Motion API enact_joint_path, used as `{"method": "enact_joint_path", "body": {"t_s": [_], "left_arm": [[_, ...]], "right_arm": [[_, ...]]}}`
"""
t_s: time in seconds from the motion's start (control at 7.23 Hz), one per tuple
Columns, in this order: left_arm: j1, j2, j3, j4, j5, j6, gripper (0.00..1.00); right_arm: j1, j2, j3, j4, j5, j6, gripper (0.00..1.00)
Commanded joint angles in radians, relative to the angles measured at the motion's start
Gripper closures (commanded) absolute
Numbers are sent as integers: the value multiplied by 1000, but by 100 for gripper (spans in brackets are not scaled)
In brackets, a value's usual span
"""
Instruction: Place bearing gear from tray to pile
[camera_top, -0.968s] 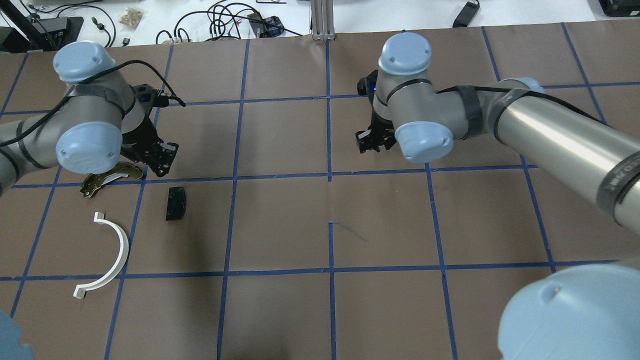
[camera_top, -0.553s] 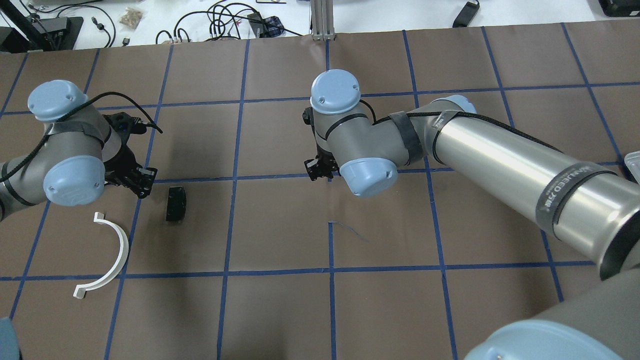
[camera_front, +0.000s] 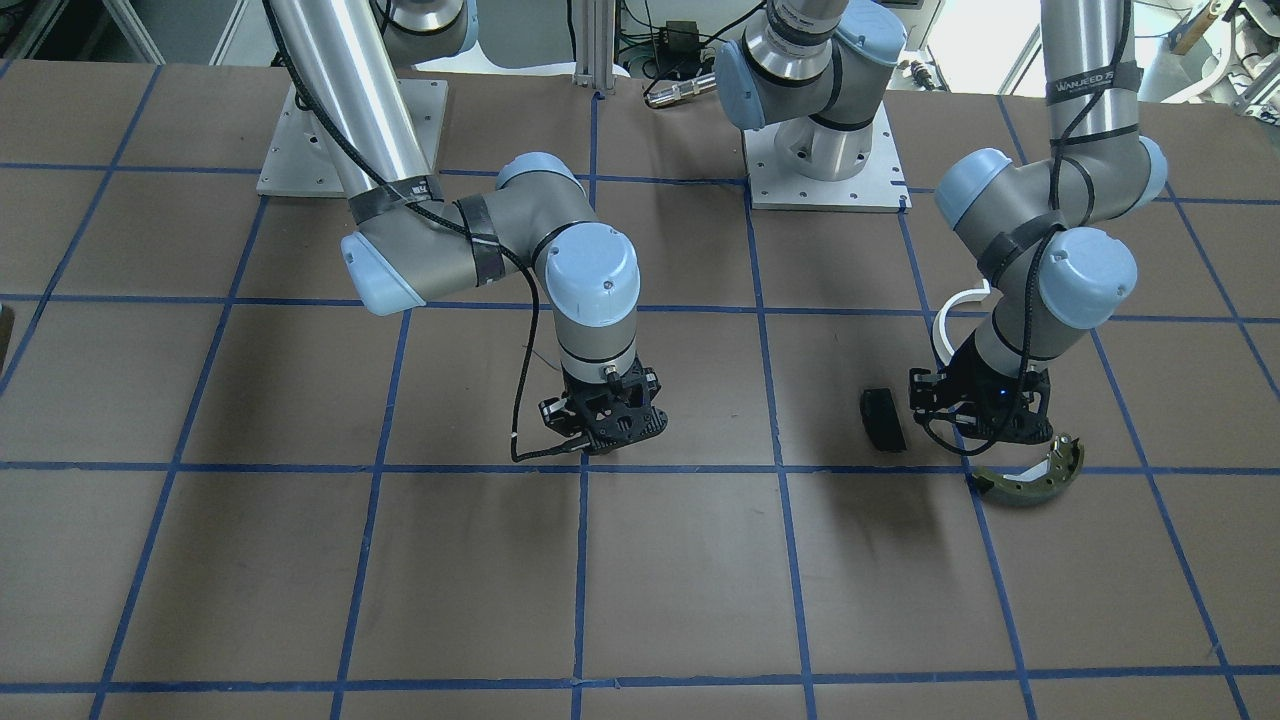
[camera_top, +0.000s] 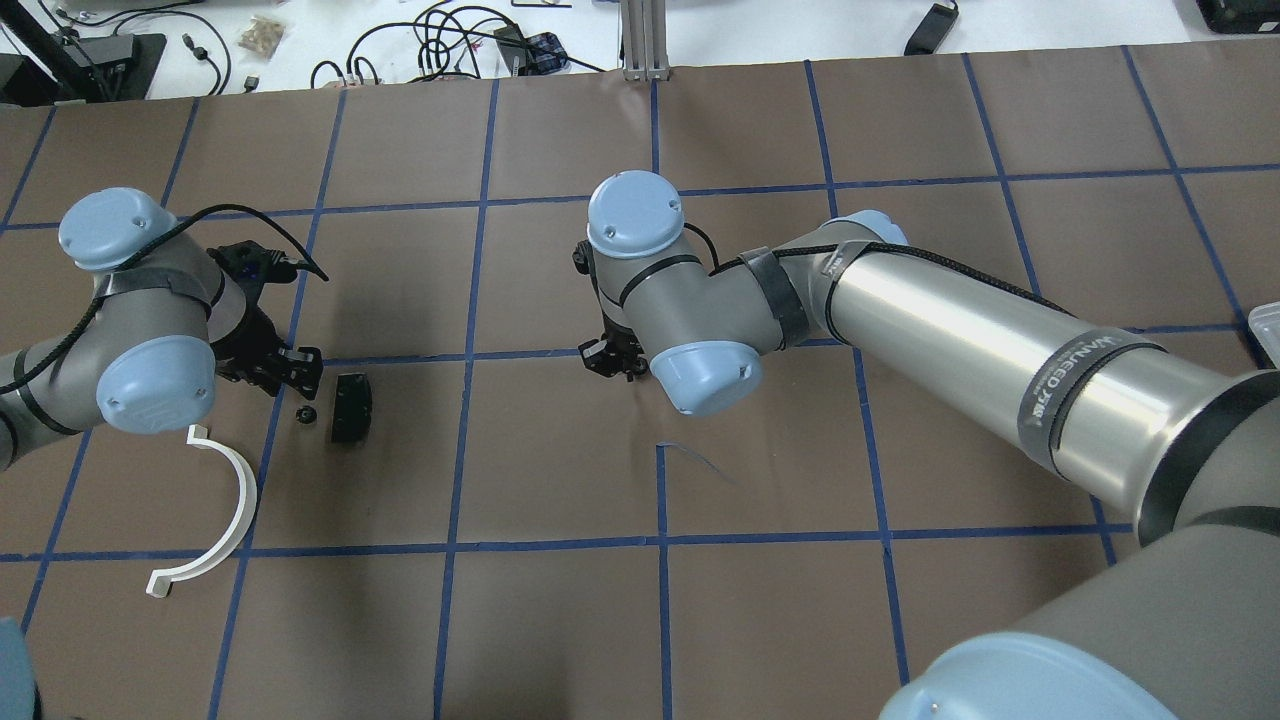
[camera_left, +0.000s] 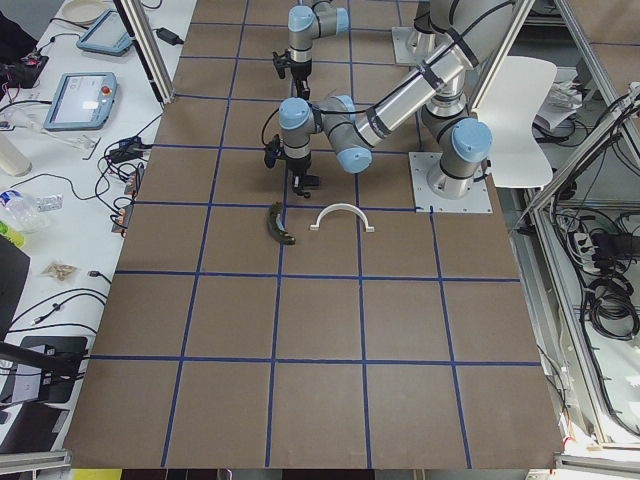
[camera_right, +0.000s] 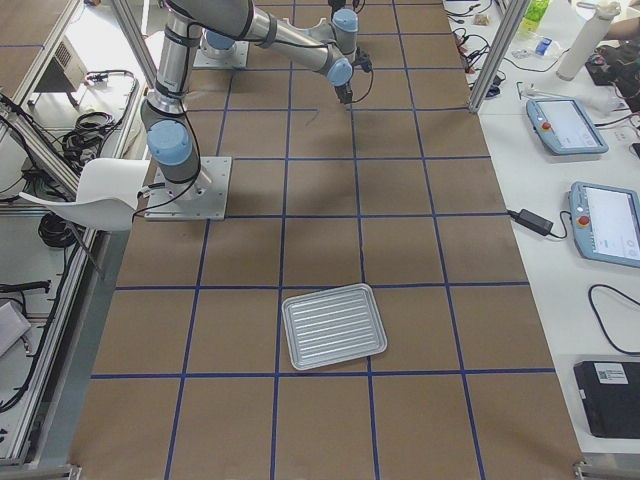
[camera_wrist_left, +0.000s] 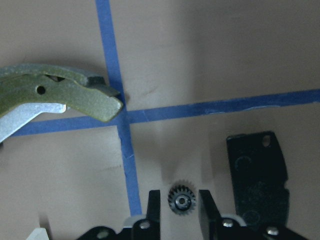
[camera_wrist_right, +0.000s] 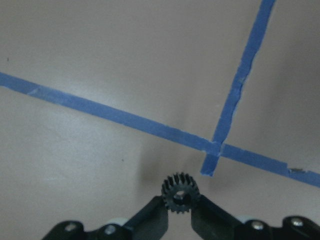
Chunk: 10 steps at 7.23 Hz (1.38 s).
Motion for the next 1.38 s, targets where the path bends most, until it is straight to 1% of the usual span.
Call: {"method": "enact_joint_path", "body": {"t_s": [0.0, 0.14, 0.28, 0.41, 0.69, 0.83, 0.97, 1.11, 1.24], "left_arm": [[-16, 14, 15, -12, -2, -12, 0], [-26, 23, 33, -15, -11, -29, 0], [-57, 34, 61, -66, -70, -67, 0], [-94, 40, 98, -126, -85, -148, 0], [-248, 37, 109, -130, -86, -371, 0], [-343, 31, 112, -113, -79, -485, 0], [-443, 13, 128, -78, -79, -585, 0], [-524, -30, 151, -59, -79, -638, 0], [-596, -77, 182, -55, -80, -752, 0]], "right_arm": [[-13, -12, -4, -9, -12, -6, 0], [-38, -51, 2, -3, -17, -26, 0], [-105, -96, 5, 32, -48, -67, 0], [-204, -148, 7, 113, -57, -142, 0], [-390, -258, 10, 234, -59, -188, 0], [-464, -304, 8, 342, -59, -222, 0], [-519, -367, 8, 438, -60, -225, 0], [-556, -431, 2, 522, -63, -225, 0], [-564, -503, -5, 599, -100, -221, 0]]}}
